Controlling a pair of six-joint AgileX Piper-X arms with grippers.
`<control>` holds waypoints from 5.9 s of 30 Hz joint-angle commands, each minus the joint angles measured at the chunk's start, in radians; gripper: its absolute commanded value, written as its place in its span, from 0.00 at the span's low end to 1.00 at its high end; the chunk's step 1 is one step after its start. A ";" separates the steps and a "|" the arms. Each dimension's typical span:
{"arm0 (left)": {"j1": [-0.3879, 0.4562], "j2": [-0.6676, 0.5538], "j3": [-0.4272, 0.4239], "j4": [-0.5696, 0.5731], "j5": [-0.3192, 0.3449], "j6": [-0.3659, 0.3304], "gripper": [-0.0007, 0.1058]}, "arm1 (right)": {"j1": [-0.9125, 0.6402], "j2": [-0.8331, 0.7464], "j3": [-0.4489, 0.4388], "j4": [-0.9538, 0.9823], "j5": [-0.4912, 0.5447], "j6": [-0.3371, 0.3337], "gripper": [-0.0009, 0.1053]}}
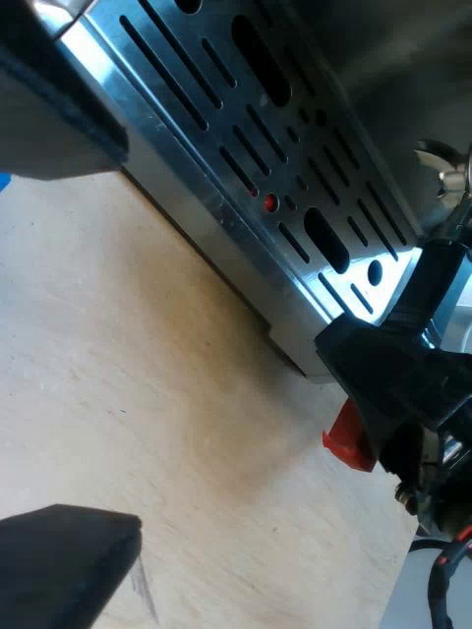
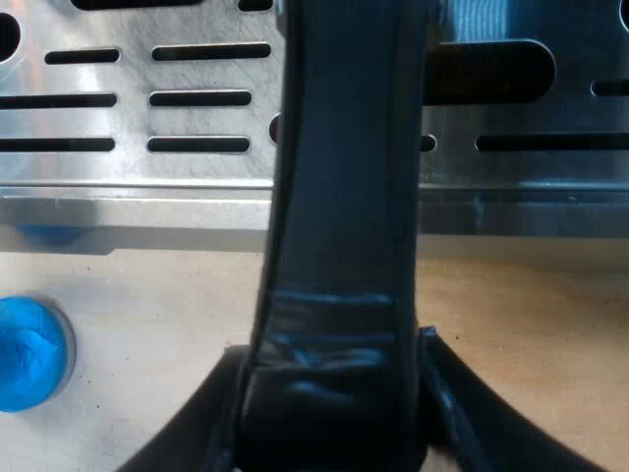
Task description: Grind coffee beans and then tamp
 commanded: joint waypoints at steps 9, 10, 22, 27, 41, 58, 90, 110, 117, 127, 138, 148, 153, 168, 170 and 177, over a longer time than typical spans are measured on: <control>-0.004 0.002 -0.002 -0.003 0.014 0.008 0.66 | 0.001 -0.004 -0.008 0.069 -0.014 -0.003 0.01; -0.004 0.002 -0.002 -0.003 0.014 0.008 0.66 | 0.003 -0.004 -0.008 0.077 -0.014 -0.003 0.01; -0.004 0.002 -0.002 -0.003 0.014 0.008 0.66 | 0.104 -0.007 -0.008 0.081 0.121 0.033 0.01; -0.004 0.002 -0.002 0.008 0.014 0.008 0.66 | 0.106 -0.009 -0.008 0.084 0.121 0.057 0.01; -0.004 0.002 -0.002 0.032 0.014 0.008 0.66 | 0.141 -0.040 -0.006 0.124 0.148 0.086 0.01; -0.004 0.002 -0.002 0.032 0.014 0.008 0.66 | 0.220 -0.047 0.003 0.132 0.261 0.114 0.01; -0.004 -0.060 -0.002 0.124 0.014 0.008 0.66 | 0.332 -0.166 0.206 -0.086 0.518 0.196 0.01; -0.004 -0.060 -0.002 0.160 0.014 0.008 0.66 | 0.493 -0.215 0.388 -0.323 0.685 0.194 0.01; -0.004 -0.060 -0.002 0.160 0.014 0.008 0.66 | 0.551 -0.215 0.397 -0.323 0.729 0.149 0.01; -0.004 -0.060 -0.002 0.160 0.117 -0.036 0.66 | 0.619 -0.215 0.480 -0.327 0.749 0.177 0.01; -0.004 -0.060 -0.002 0.160 0.193 -0.029 0.66 | 0.618 -0.215 0.590 -0.523 0.672 0.181 0.01; -0.004 -0.060 -0.002 0.160 0.010 0.022 0.66 | 0.618 -0.215 0.688 -0.636 0.651 0.175 0.01; -0.004 -0.060 -0.002 0.160 -0.071 0.030 0.66 | 0.618 -0.215 0.693 -0.634 0.633 0.146 0.01; -0.004 -0.060 -0.002 0.216 -0.061 0.028 0.66 | 0.617 -0.215 0.770 -0.638 0.595 0.151 0.01; -0.004 -0.060 -0.002 0.216 -0.061 0.028 0.66 | 0.617 -0.215 0.778 -0.636 0.569 0.151 0.01; -0.004 -0.060 -0.002 0.216 -0.061 0.028 0.66 | 0.617 -0.211 0.789 -0.621 0.446 0.151 0.01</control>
